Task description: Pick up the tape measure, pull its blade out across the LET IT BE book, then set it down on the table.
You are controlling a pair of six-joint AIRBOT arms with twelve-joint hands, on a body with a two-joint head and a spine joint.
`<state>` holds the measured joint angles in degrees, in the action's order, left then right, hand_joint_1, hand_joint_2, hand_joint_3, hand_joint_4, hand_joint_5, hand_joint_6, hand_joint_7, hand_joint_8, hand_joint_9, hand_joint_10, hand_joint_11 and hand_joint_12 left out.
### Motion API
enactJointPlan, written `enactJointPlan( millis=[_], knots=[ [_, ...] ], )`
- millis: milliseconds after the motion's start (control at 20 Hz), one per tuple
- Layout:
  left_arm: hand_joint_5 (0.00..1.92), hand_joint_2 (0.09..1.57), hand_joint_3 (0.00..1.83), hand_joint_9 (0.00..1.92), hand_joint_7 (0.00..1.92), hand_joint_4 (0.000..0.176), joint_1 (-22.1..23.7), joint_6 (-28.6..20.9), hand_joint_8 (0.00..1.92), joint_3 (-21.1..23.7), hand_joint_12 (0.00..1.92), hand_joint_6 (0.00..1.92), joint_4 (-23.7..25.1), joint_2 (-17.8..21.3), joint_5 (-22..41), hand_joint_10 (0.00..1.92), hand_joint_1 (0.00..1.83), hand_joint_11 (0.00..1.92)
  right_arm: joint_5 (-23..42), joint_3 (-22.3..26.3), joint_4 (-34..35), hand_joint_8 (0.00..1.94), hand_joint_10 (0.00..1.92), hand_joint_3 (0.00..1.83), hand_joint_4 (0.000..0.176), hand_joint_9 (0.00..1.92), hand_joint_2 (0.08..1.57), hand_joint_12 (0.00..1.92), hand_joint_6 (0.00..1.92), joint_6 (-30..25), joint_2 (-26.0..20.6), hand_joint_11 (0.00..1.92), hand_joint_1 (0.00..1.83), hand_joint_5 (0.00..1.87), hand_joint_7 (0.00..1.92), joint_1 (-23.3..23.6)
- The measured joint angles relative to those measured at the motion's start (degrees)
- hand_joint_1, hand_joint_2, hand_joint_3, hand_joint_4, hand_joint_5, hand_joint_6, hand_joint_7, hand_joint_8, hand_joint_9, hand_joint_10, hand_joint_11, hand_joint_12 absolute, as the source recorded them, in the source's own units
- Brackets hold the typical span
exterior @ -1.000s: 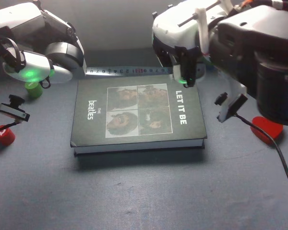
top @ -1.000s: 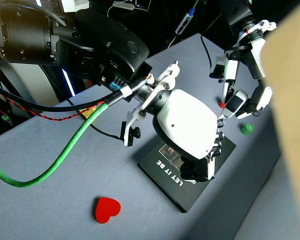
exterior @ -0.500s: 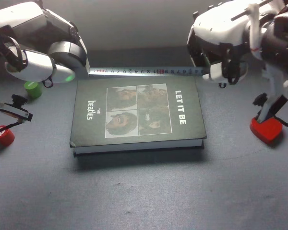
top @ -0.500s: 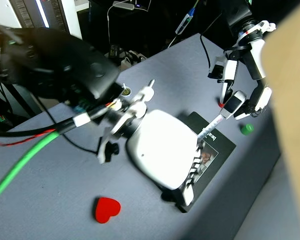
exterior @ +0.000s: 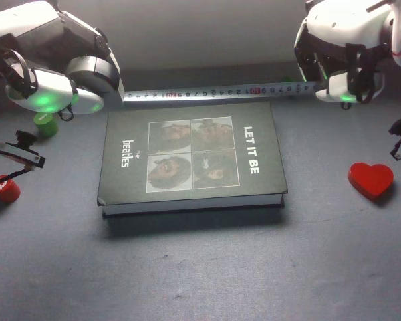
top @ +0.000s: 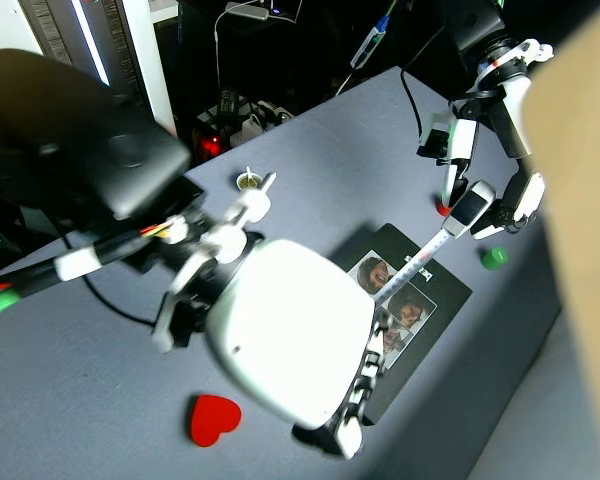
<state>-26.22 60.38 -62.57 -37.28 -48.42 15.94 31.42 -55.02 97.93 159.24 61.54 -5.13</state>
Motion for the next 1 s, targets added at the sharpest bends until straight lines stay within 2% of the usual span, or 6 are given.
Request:
enactJointPlan(
  millis=[300, 600, 1000],
  knots=[
    [0.92, 1.13, 0.0, 0.85, 0.95, 0.0, 0.0, 0.0, 1.05, 0.0, 1.35, 0.89, -0.04, 0.0, 0.04, 1.38, 1.37, 0.79, -1.68, 0.11, -0.07, 1.0, 0.6, 0.0, 0.0, 1.0, 1.15, 1.28, 1.16, 0.55, -1.77, 0.77, 1.21, 0.81, 1.02, -0.02],
    [0.87, 1.14, 0.0, 0.84, 0.95, 0.0, 0.0, 0.07, 1.07, 0.0, 1.37, 0.94, -0.33, 0.0, 0.28, 1.4, 1.37, 0.77, -2.51, 0.04, -0.02, 1.02, 0.61, 0.0, 0.0, 0.99, 1.15, 1.27, 1.17, 1.14, -2.8, 0.75, 1.22, 0.8, 1.02, -0.02],
    [0.9, 1.13, 0.0, 0.85, 0.97, 0.0, 0.0, 0.26, 1.02, 0.02, 1.37, 0.94, -0.68, 0.0, 0.26, 1.38, 1.37, 0.78, -3.69, -0.59, 0.61, 1.02, 0.62, 0.0, 0.0, 0.99, 1.16, 1.28, 1.17, 1.18, -5.05, 0.76, 1.22, 0.79, 1.02, -0.02]
  ],
)
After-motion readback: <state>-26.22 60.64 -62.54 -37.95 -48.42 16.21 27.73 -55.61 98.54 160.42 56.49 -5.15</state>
